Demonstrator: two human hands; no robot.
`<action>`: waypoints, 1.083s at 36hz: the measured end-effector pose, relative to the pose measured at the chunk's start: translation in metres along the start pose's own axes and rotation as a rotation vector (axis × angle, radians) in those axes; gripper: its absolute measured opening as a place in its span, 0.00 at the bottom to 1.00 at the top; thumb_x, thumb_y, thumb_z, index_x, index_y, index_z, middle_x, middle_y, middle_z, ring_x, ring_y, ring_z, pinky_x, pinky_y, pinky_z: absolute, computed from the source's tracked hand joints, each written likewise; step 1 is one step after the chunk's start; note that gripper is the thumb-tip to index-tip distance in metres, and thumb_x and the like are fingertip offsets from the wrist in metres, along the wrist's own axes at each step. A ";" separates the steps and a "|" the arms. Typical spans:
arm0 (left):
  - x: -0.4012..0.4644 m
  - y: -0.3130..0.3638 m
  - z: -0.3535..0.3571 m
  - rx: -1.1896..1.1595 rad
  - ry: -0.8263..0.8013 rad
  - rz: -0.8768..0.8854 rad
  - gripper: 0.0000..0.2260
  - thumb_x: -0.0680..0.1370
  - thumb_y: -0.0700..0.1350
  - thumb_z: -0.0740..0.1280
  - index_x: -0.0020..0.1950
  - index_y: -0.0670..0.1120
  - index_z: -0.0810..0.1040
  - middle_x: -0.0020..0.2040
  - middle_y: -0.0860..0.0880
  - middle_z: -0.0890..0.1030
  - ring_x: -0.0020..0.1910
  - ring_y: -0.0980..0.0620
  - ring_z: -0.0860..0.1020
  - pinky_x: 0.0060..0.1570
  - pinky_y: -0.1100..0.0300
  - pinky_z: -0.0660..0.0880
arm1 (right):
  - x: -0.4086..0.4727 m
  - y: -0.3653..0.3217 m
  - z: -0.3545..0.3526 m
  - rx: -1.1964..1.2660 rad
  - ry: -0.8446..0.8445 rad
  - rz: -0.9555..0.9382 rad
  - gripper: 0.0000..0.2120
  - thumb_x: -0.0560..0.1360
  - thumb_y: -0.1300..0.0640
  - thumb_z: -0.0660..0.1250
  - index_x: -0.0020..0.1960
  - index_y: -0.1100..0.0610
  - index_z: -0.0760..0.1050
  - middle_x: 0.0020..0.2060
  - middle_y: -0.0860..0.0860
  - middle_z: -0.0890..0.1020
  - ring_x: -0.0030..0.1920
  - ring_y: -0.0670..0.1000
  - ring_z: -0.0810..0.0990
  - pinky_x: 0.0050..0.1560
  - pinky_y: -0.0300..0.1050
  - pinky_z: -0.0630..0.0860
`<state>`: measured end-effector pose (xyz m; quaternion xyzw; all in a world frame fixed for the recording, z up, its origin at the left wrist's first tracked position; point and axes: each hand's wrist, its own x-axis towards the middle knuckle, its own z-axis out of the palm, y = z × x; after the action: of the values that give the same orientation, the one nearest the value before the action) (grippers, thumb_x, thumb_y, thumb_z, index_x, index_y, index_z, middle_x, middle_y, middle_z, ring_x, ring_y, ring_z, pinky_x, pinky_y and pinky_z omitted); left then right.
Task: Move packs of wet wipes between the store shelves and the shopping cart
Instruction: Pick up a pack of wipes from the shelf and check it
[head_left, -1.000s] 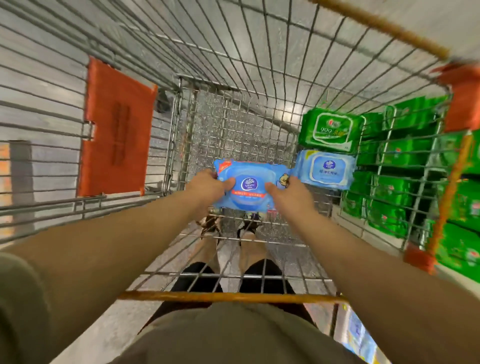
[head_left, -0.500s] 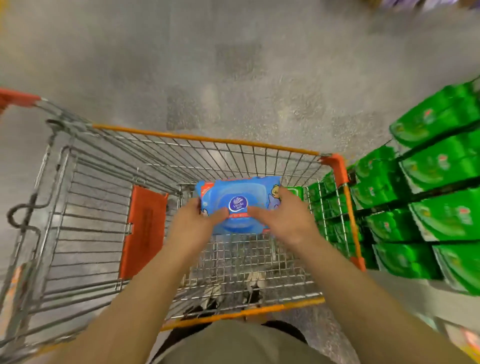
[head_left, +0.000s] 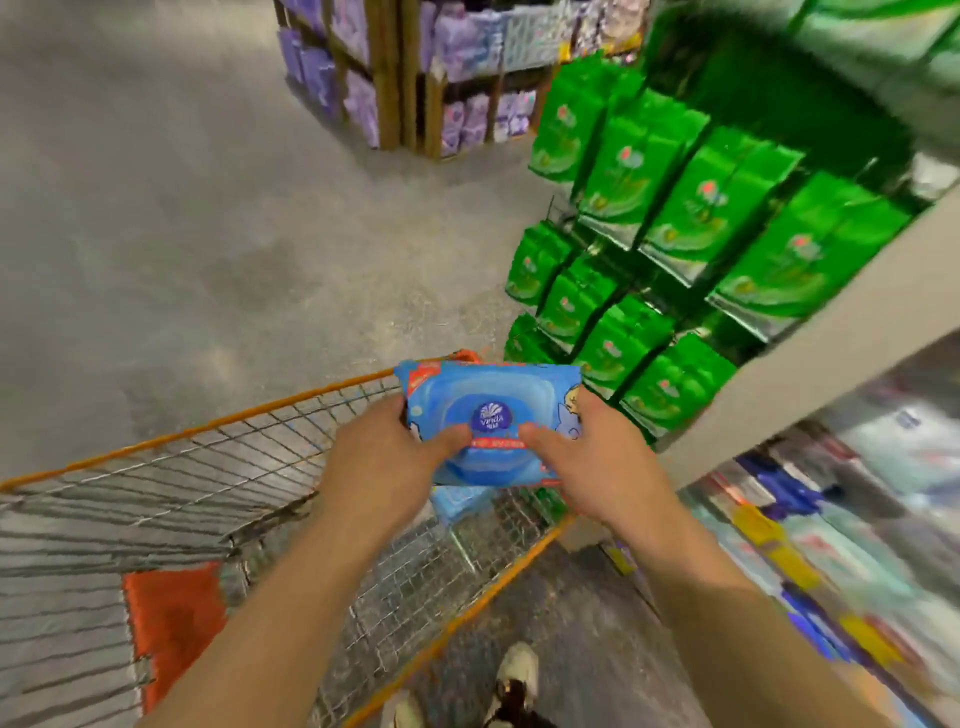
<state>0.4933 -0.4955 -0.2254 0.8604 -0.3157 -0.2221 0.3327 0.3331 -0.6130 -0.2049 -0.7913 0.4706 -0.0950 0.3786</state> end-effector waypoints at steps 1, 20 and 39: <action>-0.003 0.013 0.005 -0.011 -0.013 0.036 0.14 0.74 0.60 0.73 0.52 0.53 0.79 0.37 0.57 0.76 0.33 0.63 0.70 0.30 0.67 0.61 | -0.008 0.006 -0.013 -0.025 0.030 0.010 0.13 0.78 0.46 0.70 0.53 0.55 0.74 0.41 0.46 0.79 0.42 0.49 0.77 0.34 0.41 0.66; -0.130 0.266 0.183 0.047 -0.358 0.651 0.11 0.76 0.54 0.74 0.54 0.51 0.80 0.52 0.47 0.84 0.52 0.44 0.80 0.38 0.56 0.59 | -0.189 0.182 -0.245 0.113 0.566 0.350 0.17 0.77 0.45 0.66 0.63 0.51 0.75 0.56 0.50 0.84 0.54 0.54 0.83 0.57 0.54 0.79; -0.199 0.407 0.308 -0.059 -0.474 0.777 0.11 0.76 0.53 0.73 0.55 0.60 0.74 0.39 0.65 0.75 0.43 0.58 0.75 0.34 0.71 0.67 | -0.232 0.309 -0.372 0.325 0.821 0.367 0.08 0.77 0.56 0.73 0.51 0.52 0.74 0.46 0.40 0.82 0.39 0.30 0.78 0.38 0.23 0.69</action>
<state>0.0099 -0.7267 -0.1101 0.5939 -0.6760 -0.2804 0.3341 -0.1881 -0.6967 -0.1113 -0.5230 0.6921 -0.4036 0.2908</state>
